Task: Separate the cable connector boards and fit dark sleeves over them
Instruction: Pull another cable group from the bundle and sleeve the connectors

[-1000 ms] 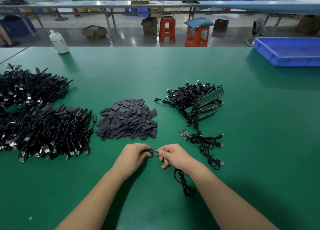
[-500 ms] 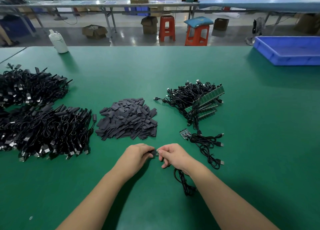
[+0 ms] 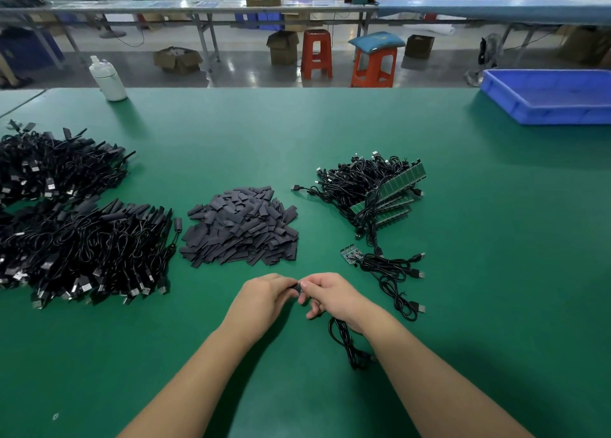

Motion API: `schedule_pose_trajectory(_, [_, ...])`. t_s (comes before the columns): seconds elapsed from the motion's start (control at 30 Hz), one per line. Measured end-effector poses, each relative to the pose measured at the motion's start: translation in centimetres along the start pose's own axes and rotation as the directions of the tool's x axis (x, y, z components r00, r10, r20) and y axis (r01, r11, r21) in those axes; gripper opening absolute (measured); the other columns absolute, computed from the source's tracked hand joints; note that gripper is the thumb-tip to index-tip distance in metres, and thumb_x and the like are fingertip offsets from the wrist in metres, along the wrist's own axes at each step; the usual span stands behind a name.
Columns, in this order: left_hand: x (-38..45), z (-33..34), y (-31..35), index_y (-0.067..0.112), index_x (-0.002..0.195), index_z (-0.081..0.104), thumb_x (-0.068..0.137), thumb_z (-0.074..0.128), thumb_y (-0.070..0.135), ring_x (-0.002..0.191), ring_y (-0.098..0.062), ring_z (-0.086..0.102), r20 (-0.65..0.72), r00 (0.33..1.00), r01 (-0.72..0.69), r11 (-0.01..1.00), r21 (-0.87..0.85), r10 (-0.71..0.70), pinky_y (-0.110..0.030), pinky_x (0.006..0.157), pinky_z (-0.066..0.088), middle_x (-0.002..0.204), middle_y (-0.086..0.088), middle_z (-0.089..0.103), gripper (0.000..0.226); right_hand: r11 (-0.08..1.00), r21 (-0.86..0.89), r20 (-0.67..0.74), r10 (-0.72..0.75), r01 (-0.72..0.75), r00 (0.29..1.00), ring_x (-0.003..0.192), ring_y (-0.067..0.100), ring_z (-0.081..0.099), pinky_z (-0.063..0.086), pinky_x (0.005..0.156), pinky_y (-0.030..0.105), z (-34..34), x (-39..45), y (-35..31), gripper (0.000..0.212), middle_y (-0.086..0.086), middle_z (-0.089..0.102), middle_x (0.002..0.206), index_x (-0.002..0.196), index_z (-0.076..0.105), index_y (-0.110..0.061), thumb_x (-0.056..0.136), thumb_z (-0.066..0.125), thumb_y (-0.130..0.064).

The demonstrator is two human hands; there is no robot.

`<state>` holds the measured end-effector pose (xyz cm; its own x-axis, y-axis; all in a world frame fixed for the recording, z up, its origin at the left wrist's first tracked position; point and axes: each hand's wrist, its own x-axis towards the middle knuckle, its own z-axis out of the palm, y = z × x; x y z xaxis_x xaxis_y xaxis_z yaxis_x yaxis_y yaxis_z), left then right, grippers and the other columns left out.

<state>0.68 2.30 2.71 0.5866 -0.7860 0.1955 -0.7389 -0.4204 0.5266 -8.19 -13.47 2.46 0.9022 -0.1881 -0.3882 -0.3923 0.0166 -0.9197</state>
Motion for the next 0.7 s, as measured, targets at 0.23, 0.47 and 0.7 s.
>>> schedule_pose_trajectory(0.23, [-0.16,-0.44,-0.54,0.020,0.106,0.074,0.092,0.066,0.023,0.085,-0.016,0.065,-0.005,0.999,-0.032,0.999,0.017,0.032,-0.028,0.078,0.050,0.093,0.004,0.071,0.016,1.000,-0.006,0.002,0.021,-0.021,1.000,0.050,0.010,0.053,0.060,0.069,0.034,-0.16,0.38,0.47,0.017,0.002,0.069,0.078,0.097,0.067,-0.008,0.102,0.052,-0.015])
schedule_pose_trajectory(0.47, [-0.62,-0.23,-0.36,0.015,0.106,0.074,0.093,0.065,0.017,0.082,-0.017,0.067,-0.052,0.995,-0.083,0.996,0.014,0.084,-0.032,0.077,0.054,0.095,0.004,0.073,0.016,0.998,-0.058,-0.003,0.006,-0.006,1.000,0.050,0.009,0.054,0.060,0.067,0.034,-0.05,0.73,0.79,0.016,0.000,0.071,0.078,0.096,0.067,-0.013,0.102,0.052,-0.017])
schedule_pose_trajectory(0.7, [-0.68,0.33,-0.14,0.013,0.112,0.073,0.094,0.065,0.016,0.086,-0.018,0.070,-0.029,0.997,-0.064,0.997,0.046,0.065,-0.031,0.078,0.055,0.100,0.002,0.074,0.020,0.995,-0.092,-0.004,0.031,-0.032,1.000,0.047,0.010,0.056,0.059,0.064,0.033,-0.13,0.93,0.88,0.016,0.002,0.074,0.082,0.098,0.066,-0.015,0.103,0.051,-0.018])
